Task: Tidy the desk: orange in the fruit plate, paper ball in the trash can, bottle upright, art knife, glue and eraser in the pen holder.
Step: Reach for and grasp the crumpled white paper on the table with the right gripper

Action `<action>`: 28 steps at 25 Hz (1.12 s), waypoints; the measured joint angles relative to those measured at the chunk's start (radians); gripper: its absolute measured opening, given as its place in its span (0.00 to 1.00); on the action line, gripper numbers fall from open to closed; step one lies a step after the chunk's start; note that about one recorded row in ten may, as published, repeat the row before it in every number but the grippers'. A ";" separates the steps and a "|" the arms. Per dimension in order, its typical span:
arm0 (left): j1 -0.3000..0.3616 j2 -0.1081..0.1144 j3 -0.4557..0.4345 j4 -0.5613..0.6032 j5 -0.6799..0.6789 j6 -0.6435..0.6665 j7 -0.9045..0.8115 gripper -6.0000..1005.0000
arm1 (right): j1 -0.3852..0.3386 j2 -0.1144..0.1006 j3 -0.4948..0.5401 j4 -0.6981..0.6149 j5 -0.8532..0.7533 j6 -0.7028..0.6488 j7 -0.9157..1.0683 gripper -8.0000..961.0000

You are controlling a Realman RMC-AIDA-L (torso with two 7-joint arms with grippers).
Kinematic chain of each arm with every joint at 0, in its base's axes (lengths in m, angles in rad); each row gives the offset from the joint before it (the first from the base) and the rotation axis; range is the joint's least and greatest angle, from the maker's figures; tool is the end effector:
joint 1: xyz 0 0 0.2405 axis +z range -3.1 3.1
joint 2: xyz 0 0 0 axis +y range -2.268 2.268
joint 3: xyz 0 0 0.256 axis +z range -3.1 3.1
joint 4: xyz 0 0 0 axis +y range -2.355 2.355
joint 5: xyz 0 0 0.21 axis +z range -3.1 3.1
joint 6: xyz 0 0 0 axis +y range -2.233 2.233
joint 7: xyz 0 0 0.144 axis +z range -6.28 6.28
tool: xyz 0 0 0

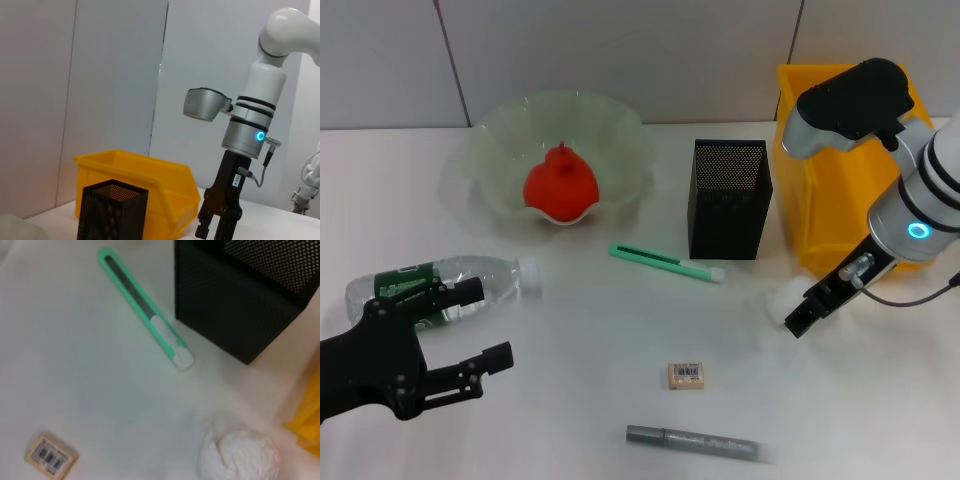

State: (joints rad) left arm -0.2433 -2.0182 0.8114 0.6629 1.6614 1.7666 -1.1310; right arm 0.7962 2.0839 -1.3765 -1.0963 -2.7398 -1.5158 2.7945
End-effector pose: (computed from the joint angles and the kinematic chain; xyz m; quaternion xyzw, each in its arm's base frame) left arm -0.3019 0.2509 0.0356 -0.9132 -0.1516 -0.3387 0.1684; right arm 0.1770 0.3835 -0.0175 -0.8586 0.4096 -0.2304 0.2050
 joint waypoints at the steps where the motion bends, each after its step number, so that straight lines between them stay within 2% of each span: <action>1: 0.001 -0.003 0.000 0.000 0.000 -0.013 0.003 0.83 | -0.002 0.001 -0.001 0.004 0.002 0.010 0.005 0.79; 12: 0.002 -0.007 0.001 0.000 0.000 -0.011 0.003 0.83 | 0.001 0.001 0.001 0.113 0.039 0.133 0.024 0.79; 28: 0.002 -0.013 0.000 0.000 0.000 -0.014 0.002 0.83 | -0.005 0.001 0.004 0.137 0.058 0.218 0.023 0.79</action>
State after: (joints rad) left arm -0.2414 -2.0310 0.8116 0.6626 1.6612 1.7530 -1.1290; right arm 0.7914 2.0845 -1.3725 -0.9598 -2.6819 -1.2976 2.8175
